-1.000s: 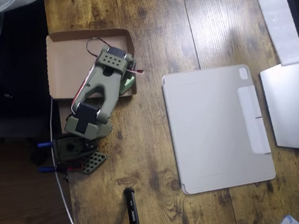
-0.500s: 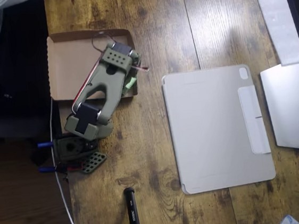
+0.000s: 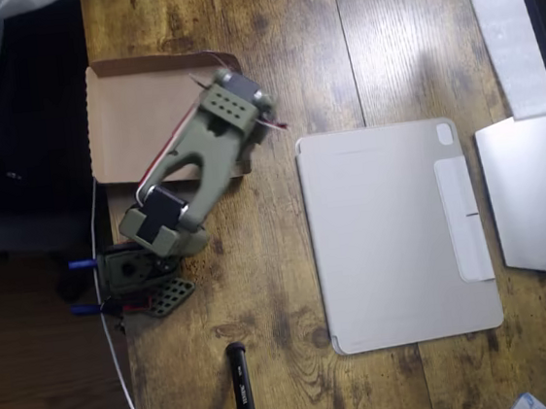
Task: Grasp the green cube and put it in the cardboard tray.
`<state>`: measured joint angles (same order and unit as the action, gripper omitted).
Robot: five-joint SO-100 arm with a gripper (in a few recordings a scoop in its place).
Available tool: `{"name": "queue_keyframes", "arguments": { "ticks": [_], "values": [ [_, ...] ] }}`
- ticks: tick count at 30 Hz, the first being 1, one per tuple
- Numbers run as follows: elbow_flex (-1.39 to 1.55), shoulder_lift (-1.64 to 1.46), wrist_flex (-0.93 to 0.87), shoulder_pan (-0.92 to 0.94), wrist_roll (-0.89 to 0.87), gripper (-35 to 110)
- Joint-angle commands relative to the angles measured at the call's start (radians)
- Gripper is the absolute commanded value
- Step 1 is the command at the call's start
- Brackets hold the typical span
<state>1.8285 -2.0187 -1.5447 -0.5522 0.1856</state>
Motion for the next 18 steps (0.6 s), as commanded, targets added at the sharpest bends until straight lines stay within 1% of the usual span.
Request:
{"name": "queue_keyframes", "arguments": {
  "ticks": [1,4,9,13,18],
  "values": [
    [-0.12,0.018,-0.097,0.163,-0.101,5],
    [-0.17,0.057,-0.166,0.324,-0.186,0],
    [-0.132,0.15,-0.176,0.506,-0.27,0],
    [-0.052,0.195,-0.164,0.56,-0.304,0],
    [-0.003,0.206,-0.173,0.565,-0.333,0]
  ]
}}
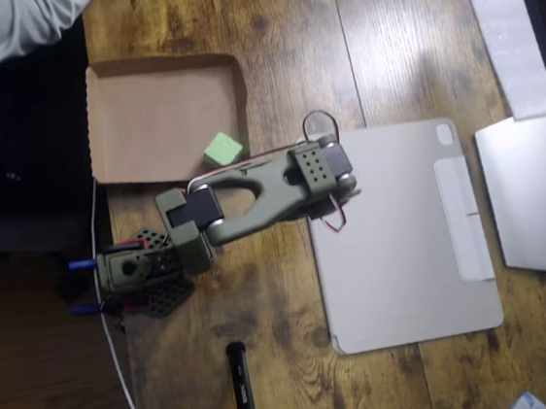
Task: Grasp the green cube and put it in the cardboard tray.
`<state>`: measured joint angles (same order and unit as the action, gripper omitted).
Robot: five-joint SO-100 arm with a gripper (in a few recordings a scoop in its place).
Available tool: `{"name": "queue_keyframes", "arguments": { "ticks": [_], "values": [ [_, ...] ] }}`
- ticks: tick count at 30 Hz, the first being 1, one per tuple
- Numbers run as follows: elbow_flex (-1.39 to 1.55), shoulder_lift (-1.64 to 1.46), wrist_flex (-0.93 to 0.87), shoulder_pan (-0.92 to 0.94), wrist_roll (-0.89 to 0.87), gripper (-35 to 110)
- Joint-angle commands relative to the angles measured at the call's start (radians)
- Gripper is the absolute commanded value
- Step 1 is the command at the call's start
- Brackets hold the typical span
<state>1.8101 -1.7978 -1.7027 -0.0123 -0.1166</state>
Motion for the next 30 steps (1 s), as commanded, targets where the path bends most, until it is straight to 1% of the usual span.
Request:
{"name": "queue_keyframes", "arguments": {
  "ticks": [1,5,11,30],
  "values": [
    [0.026,-0.018,-0.017,0.018,-0.037,0],
    [0.025,-0.026,-0.071,0.014,-0.046,0],
    [0.043,-0.002,-0.067,0.06,0.005,0],
    [0.041,-0.002,-0.067,0.087,0.005,0]
  ]
}}
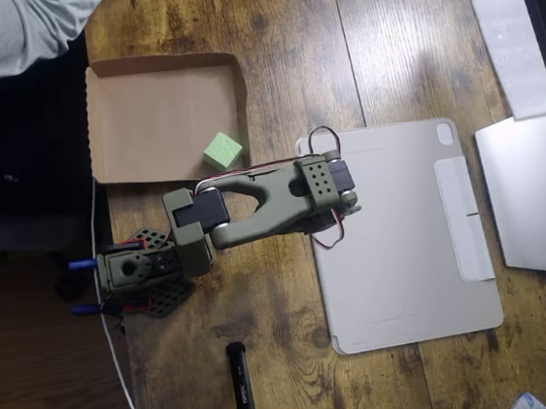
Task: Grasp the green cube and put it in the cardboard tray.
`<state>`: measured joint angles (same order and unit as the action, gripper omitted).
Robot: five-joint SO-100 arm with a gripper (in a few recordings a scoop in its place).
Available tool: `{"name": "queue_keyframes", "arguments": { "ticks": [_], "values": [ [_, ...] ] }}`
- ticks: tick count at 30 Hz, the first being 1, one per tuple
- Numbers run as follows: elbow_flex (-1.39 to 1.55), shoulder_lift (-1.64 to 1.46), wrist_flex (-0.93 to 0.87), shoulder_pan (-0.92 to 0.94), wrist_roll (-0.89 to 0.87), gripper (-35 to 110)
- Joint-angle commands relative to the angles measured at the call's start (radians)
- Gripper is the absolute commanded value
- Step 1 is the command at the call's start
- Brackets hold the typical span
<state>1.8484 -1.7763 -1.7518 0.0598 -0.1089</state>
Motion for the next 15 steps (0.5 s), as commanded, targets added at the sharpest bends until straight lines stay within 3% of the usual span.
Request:
{"name": "queue_keyframes", "arguments": {
  "ticks": [1,15],
  "values": [
    [0.003,-0.023,-0.018,0.018,-0.005,0],
    [0.002,-0.008,-0.018,0.029,0.006,0]
  ]
}}
